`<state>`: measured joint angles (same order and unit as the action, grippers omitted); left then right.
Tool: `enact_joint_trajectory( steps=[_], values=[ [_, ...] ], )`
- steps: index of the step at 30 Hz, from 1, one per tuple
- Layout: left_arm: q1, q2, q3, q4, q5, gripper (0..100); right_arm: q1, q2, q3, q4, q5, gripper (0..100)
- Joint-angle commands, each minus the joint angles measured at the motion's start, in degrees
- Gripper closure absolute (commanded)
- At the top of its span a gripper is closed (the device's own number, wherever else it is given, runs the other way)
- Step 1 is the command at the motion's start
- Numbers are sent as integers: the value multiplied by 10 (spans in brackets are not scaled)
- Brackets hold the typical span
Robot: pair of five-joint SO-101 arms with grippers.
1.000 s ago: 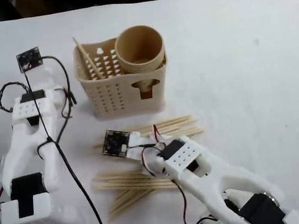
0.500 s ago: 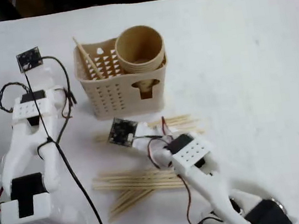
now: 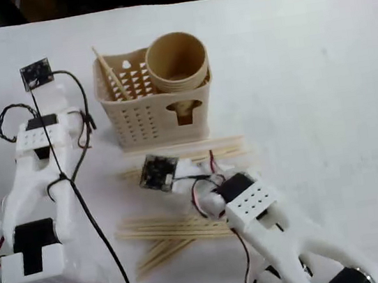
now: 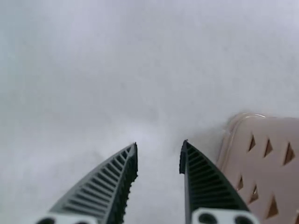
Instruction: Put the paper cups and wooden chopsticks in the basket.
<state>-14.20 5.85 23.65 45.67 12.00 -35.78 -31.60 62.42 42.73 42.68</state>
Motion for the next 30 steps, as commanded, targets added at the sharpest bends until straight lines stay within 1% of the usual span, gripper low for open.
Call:
enact_joint_trajectory(
  steps=[1, 3, 6, 8, 10, 14, 19, 22, 26, 30],
  values=[
    [6, -16, -3, -7, 4, 836, -30, 15, -3, 3, 24, 976],
    [6, -16, -3, -7, 4, 836, -29, 17, -4, 3, 26, 956],
    [6, -16, -3, -7, 4, 836, -29, 17, -4, 9, 30, 851],
    [6, -16, -3, -7, 4, 836, -32, 17, -5, 28, 64, 789],
    [6, -16, -3, -7, 4, 836, -35, 15, -6, 54, 96, 763],
    [7, -16, -3, -10, 4, 836, -45, -15, -5, 77, 103, 776],
    [8, -16, -3, -11, 4, 835, -47, -99, 4, 130, 105, 812],
    [8, -15, -3, -11, 4, 835, -66, -148, 32, 150, 111, 815],
    [8, -15, -3, -11, 4, 835, -109, -204, 67, 197, 163, 815],
    [8, -15, -3, -10, 4, 835, -111, -233, 73, 206, 164, 815]
  ],
)
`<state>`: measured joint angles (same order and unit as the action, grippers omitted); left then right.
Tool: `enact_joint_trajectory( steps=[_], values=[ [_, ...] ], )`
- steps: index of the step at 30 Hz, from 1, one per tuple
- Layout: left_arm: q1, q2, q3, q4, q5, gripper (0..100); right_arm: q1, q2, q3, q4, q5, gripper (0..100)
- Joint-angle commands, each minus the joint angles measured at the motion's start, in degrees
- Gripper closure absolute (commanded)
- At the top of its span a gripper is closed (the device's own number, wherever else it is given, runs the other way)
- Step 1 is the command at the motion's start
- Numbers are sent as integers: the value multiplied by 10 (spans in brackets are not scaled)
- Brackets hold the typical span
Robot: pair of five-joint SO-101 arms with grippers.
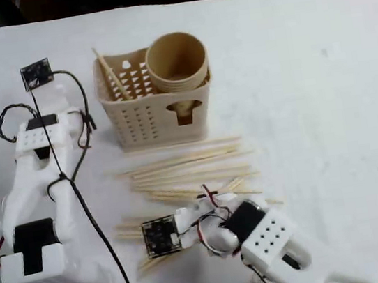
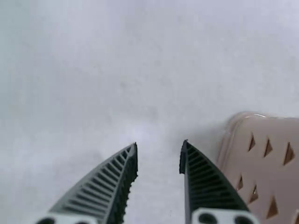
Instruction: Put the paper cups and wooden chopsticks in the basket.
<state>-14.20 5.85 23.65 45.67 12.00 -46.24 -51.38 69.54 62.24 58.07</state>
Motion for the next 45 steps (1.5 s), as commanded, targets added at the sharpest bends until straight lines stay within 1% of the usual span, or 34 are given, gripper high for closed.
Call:
enact_joint_trajectory(
  steps=[1, 19, 24, 29, 32, 38, 41, 43, 45],
  values=[
    [8, -15, -2, -9, 4, 835, -7, -36, 2, 12, 10, 815],
    [7, -15, -2, -8, 4, 836, -10, -35, 28, 25, 16, 815],
    [6, -15, -2, -8, 4, 836, -30, -35, 29, 36, 25, 815],
    [6, -15, -2, -8, 4, 836, -31, -28, 29, 36, 26, 815],
    [6, -15, -2, -8, 4, 836, -31, 15, 24, 25, 26, 815],
    [6, -15, -2, -8, 4, 836, -27, 161, -23, -32, 24, 816],
    [6, -15, -2, -7, 4, 836, -4, 225, -52, -60, 23, 845],
    [6, -15, -2, -7, 4, 836, 24, 262, -77, -77, 23, 875],
    [6, -15, -2, -7, 4, 836, 53, 294, -105, -89, 23, 884]
  ],
)
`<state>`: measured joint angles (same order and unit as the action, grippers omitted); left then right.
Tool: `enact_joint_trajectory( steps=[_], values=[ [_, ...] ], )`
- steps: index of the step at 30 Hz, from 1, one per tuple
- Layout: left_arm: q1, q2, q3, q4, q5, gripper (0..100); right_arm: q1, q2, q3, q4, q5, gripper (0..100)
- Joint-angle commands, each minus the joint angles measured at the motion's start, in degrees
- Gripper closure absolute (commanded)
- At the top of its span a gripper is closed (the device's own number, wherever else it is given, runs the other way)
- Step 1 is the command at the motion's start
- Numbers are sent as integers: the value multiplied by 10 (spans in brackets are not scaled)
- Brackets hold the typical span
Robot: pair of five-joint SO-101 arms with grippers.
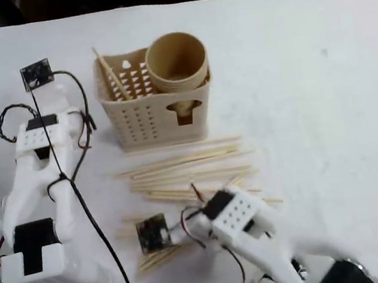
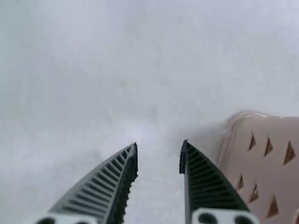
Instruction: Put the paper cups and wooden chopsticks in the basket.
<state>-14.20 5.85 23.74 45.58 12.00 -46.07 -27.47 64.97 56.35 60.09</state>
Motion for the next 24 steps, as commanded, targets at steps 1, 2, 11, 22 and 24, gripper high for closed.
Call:
enact_joint_trajectory(
  steps=[1, 2, 11, 22, 24],
  values=[
    [6, -15, -3, -6, 4, 836, 63, 68, -71, -36, 3, 881],
    [6, -15, -3, -6, 4, 836, 73, 81, -83, -42, 3, 876],
    [6, -15, -3, -6, 4, 836, 108, 139, -191, -67, -74, 872],
    [6, -15, -3, -6, 4, 836, 109, 139, -232, -64, -148, 872],
    [6, -15, -3, -6, 4, 836, 115, 138, -234, -64, -148, 872]
  ],
)
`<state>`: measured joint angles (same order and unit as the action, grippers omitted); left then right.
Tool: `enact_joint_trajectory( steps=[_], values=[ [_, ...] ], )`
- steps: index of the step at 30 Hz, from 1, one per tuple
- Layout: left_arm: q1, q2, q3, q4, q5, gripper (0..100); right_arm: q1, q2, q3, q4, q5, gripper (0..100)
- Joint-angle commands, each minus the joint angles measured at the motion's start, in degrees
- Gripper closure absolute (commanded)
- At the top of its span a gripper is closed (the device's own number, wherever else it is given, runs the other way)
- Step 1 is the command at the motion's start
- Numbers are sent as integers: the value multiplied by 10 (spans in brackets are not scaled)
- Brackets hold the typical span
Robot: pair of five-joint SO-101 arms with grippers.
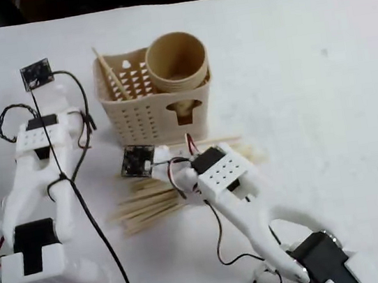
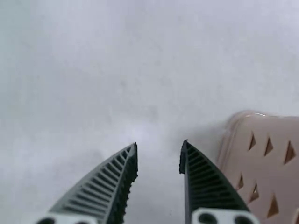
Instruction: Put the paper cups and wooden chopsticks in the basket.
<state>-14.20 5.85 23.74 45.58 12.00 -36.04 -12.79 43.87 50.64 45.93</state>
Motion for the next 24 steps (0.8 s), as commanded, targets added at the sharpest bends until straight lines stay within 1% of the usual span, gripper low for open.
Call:
enact_joint_trajectory(
  steps=[1, 6, 17, 24],
  values=[
    [6, -15, -3, -6, 4, 836, 19, -8, -26, -7, -6, 872],
    [6, -15, -4, -9, 4, 835, 40, -23, -35, -6, -7, 872],
    [6, -15, -4, -10, 4, 835, 42, -44, -33, 14, -7, 872],
    [6, -15, -4, -10, 4, 835, 37, -90, -10, 17, -8, 872]
  ],
)
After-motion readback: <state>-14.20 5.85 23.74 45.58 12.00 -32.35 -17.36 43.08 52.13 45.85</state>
